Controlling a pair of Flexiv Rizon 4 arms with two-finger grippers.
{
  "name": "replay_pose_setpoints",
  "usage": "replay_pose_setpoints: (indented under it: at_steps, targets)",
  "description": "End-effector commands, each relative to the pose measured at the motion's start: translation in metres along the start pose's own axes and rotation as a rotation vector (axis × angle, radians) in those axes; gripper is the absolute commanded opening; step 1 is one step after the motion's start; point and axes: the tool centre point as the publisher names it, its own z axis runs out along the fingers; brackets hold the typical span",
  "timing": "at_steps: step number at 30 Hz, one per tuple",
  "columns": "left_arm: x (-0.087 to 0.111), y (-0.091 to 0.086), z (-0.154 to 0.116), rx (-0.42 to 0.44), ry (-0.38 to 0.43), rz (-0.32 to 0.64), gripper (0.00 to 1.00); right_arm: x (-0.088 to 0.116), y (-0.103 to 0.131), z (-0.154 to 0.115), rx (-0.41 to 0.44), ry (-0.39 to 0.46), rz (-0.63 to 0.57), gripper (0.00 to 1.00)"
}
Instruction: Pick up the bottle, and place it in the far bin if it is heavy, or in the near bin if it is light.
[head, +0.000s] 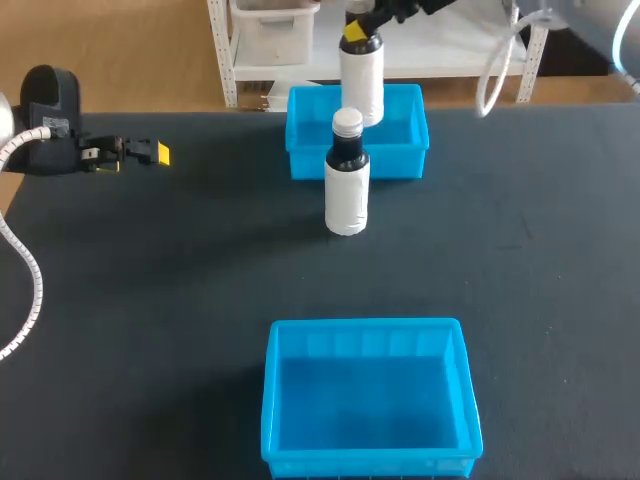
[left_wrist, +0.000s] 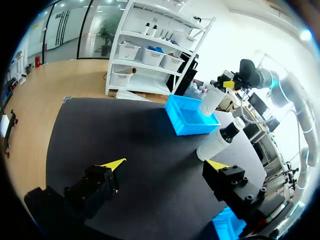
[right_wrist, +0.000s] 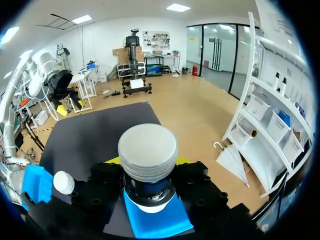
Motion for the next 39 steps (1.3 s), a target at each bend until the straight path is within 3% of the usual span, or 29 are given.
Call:
replay_pose_setpoints:
  at_steps: [1,17,39]
  targets:
    - [0.000,0.000,0.000,0.000,0.000,0.000,1.00,-0.007,-0.009,0.016,-0.017,0.007,0.001,0.00]
    - [0.000,0.000,0.000,0.000,0.000,0.000,1.00,-0.003,-0.014,0.060,-0.069,-0.014,-0.016,0.00]
    - [0.000,0.000,0.000,0.000,0.000,0.000,1.00,0.011,-0.010,0.084,-0.096,-0.038,-0.085,0.00]
